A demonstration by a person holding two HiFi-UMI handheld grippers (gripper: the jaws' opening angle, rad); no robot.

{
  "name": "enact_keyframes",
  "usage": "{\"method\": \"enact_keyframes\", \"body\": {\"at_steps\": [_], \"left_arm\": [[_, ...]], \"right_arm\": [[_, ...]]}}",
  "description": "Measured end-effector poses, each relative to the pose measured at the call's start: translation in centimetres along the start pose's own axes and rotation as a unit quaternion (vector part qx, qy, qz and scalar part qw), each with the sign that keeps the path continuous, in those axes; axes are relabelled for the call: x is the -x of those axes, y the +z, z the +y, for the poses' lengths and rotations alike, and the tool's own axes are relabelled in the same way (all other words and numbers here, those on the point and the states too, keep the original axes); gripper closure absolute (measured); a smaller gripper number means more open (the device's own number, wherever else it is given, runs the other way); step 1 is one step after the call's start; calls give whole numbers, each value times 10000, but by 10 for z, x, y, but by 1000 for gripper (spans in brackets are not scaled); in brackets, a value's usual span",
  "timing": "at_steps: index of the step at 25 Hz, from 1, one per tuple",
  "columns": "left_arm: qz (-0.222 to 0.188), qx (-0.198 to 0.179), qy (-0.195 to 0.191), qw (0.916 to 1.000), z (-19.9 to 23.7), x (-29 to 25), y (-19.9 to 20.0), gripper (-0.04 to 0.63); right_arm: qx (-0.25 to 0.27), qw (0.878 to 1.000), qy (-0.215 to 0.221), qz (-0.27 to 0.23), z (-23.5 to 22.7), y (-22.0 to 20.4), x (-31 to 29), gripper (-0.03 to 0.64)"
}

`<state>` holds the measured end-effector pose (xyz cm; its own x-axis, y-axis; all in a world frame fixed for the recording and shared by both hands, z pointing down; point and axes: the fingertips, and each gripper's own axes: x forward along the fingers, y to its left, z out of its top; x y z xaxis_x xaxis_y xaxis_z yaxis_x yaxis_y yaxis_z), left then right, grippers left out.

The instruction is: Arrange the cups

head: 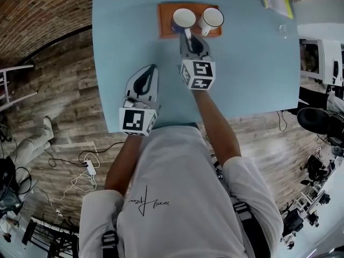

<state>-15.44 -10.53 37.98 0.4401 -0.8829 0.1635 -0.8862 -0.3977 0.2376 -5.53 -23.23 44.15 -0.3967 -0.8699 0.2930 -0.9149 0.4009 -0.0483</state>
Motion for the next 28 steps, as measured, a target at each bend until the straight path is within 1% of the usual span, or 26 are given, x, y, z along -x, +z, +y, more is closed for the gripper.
{"method": "enact_keyframes", "body": {"at_steps": [6, 11, 19, 28], "left_arm": [[75, 16, 35, 10000, 6, 5, -3, 588], [127, 40, -7, 9999, 7, 4, -7, 588], [170, 64, -64, 9998, 6, -1, -9, 588], [140, 21, -64, 9999, 13, -2, -5, 588]], "right_arm": [[94, 9999, -48, -74, 1, 0, -5, 554], [49, 9999, -96, -126, 0, -1, -8, 555], [205, 9996, -72, -167, 3, -4, -9, 554], [209, 9996, -78, -166, 7, -9, -11, 554]]}}
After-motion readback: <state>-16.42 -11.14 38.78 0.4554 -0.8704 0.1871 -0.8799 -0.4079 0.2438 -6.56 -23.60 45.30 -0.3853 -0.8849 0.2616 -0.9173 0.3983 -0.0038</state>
